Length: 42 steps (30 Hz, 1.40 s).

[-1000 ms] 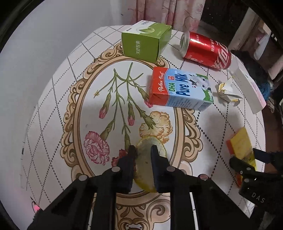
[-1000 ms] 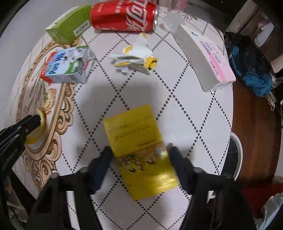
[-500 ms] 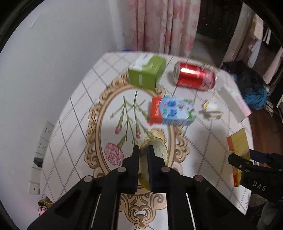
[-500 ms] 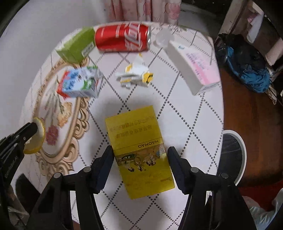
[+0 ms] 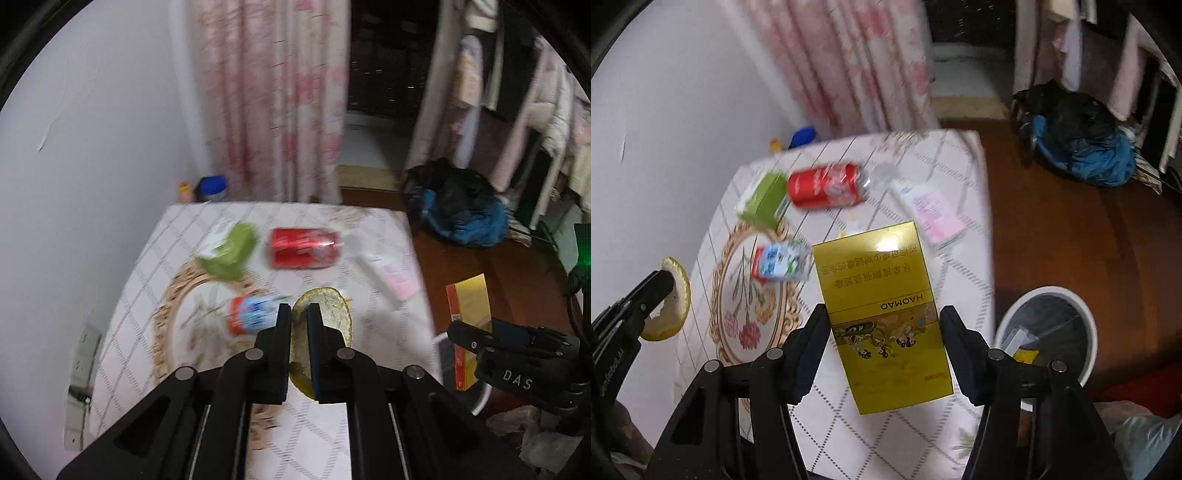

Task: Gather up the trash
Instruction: 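Carry the lemon slice and yellow HAOMAO box over the trash bin, then drop the lemon slice from the left gripper while the right gripper releases the HAOMAO box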

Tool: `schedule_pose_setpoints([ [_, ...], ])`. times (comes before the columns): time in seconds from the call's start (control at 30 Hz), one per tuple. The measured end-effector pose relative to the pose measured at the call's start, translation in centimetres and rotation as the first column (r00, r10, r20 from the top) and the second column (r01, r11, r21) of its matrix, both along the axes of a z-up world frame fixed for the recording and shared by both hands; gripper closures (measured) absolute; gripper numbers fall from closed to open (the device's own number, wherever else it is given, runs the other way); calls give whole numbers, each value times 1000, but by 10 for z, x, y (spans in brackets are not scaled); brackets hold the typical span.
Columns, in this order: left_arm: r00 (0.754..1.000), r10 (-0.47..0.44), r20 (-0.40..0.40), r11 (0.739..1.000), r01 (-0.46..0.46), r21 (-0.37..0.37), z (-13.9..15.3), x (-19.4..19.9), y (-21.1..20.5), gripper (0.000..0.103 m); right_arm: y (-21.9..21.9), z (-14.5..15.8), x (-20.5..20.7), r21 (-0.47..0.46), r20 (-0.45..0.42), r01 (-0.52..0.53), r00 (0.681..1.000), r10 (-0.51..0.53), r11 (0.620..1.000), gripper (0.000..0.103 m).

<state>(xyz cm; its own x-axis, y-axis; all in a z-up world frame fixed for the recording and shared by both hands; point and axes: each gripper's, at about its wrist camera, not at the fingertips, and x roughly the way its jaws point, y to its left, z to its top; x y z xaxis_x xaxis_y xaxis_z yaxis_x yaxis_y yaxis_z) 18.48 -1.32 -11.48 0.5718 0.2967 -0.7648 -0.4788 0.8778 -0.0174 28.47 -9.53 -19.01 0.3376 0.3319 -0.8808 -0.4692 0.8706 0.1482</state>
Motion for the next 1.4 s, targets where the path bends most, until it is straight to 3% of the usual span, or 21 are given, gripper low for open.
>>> schedule_pose_setpoints([
  [0.17, 992, -126, 14, 991, 126, -47, 1, 47, -59, 97, -69, 16, 19, 2, 22, 104, 994, -104, 995, 41],
  [0.33, 967, -253, -30, 953, 243, -178, -32, 104, -123, 97, -150, -2, 38, -30, -5, 238, 971, -238, 971, 41],
  [0.53, 908, -380, -179, 871, 285, -400, -115, 171, -177, 97, -246, -69, 67, -70, -153, 392, 904, -398, 917, 41],
  [0.73, 843, -444, -305, 832, 262, -488, -174, 209, -207, 95, -300, -142, 96, -115, -287, 471, 827, -483, 875, 41],
  [0.83, 818, -447, -362, 848, 258, -463, -187, 218, -215, 88, -313, -170, 108, -127, -340, 484, 799, -496, 866, 41],
  [0.9, 818, -440, -371, 857, 258, -447, -190, 222, -216, 67, -316, -186, 115, -134, -367, 481, 788, -494, 866, 41],
  [0.97, 826, -422, -374, 870, 254, -422, -190, 222, -216, 11, -313, -198, 121, -136, -395, 472, 781, -485, 871, 41],
  [1.07, 825, -395, -405, 899, 255, -357, -192, 217, -215, 7, -308, -217, 129, -162, -435, 447, 768, -470, 880, 39],
  [1.1, 821, -390, -417, 904, 257, -342, -193, 215, -215, 6, -308, -223, 130, -168, -449, 444, 761, -469, 880, 34],
  [1.13, 819, -386, -425, 909, 258, -328, -195, 214, -216, 6, -307, -228, 131, -172, -454, 440, 759, -467, 881, 11],
  [1.17, 820, -379, -429, 915, 262, -307, -194, 211, -216, 6, -307, -231, 131, -176, -454, 436, 760, -466, 883, 0],
  [1.4, 833, -329, -445, 943, 269, -194, -199, 201, -214, 6, -304, -230, 118, -232, -417, 407, 779, -468, 884, 0],
])
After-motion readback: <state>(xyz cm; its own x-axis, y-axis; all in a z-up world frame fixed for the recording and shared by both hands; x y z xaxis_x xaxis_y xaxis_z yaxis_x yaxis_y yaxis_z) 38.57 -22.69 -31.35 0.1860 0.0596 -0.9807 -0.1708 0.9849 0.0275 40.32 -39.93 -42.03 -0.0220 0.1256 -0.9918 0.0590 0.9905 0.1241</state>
